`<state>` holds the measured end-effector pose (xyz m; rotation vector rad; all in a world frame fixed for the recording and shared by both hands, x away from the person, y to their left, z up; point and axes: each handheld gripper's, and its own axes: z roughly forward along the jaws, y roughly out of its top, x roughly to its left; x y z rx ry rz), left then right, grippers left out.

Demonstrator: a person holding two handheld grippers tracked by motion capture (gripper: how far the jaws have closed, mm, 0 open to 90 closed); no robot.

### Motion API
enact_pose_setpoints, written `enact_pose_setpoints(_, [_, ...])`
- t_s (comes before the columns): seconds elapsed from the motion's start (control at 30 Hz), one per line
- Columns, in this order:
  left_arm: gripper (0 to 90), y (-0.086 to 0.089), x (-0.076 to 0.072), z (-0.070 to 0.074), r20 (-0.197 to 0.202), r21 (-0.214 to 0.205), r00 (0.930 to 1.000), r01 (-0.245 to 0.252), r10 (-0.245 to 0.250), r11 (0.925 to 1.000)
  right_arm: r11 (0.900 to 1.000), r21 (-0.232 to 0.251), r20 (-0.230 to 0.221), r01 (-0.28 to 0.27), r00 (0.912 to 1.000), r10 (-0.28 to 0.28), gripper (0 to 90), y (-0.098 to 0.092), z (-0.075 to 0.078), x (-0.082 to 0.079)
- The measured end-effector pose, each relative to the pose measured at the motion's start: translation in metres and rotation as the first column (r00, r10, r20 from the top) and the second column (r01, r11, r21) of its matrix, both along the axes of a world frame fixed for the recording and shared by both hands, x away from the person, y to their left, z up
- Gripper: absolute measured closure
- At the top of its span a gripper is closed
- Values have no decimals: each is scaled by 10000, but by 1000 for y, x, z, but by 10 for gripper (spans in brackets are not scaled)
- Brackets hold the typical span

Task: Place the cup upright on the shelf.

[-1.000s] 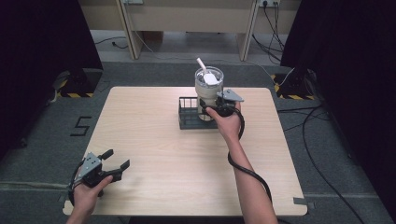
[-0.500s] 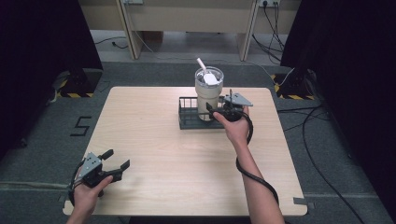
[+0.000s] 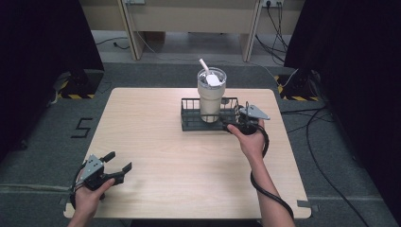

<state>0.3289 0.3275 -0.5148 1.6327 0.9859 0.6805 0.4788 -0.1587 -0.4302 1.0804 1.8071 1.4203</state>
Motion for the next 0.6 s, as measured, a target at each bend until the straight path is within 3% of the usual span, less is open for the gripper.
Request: enact_pose_setpoints(0.6, [145, 0, -1, -1, -36, 66, 10000, 11, -11, 10000, 9993, -51, -178, 377, 9991, -378, 110, -41, -15, -42])
